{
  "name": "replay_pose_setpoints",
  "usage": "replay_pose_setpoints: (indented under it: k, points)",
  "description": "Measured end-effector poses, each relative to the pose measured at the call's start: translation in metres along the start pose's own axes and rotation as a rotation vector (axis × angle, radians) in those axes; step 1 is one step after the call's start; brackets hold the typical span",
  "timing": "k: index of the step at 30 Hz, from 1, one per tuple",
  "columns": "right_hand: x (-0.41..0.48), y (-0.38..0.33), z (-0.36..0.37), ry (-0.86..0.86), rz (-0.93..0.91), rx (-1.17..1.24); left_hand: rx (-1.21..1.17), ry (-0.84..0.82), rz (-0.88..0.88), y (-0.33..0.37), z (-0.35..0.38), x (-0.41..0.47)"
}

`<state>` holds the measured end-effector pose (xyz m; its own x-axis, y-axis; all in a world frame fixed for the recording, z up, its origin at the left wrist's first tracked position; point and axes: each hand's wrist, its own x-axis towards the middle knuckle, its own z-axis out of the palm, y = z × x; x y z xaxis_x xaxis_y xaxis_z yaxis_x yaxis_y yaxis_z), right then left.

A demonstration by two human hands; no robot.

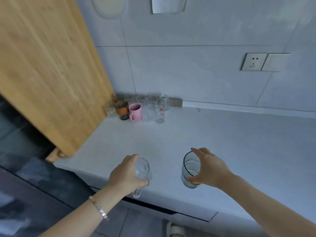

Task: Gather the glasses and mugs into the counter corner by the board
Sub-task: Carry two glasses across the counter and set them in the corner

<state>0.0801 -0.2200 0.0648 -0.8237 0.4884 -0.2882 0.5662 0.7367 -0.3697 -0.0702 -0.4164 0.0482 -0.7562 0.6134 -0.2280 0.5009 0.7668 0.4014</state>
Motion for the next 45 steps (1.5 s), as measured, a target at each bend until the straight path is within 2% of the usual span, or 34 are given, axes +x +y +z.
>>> replay_pose_setpoints:
  k: [2,3,5,10,17,28,37,42,45]
  points:
    - [0.127,-0.032,-0.018,-0.003,-0.091,-0.034,-0.032,0.071,-0.103,-0.037,-0.039,0.098]
    - [0.125,-0.038,-0.022,-0.014,-0.104,-0.031,-0.024,0.072,-0.099,-0.037,-0.044,0.099]
    - [0.175,-0.054,-0.021,-0.075,-0.126,-0.038,-0.049,0.037,-0.175,-0.065,-0.054,0.139]
    - [0.175,-0.055,-0.002,-0.085,-0.182,-0.093,-0.062,0.042,-0.211,-0.085,-0.054,0.144]
    - [0.264,-0.111,0.013,-0.15,-0.196,-0.049,-0.102,0.09,-0.318,-0.157,-0.08,0.252]
    - [0.335,-0.205,0.063,-0.113,-0.027,0.002,0.005,-0.039,-0.083,-0.242,-0.098,0.384]
    - [0.402,-0.295,0.102,-0.083,0.045,0.049,0.066,-0.143,-0.055,-0.273,-0.094,0.397]
    - [0.421,-0.314,0.116,-0.054,0.107,0.072,0.086,-0.134,-0.048,-0.275,-0.095,0.394]
    - [0.417,-0.312,0.119,-0.067,0.148,0.167,0.074,-0.117,-0.041,-0.276,-0.095,0.393]
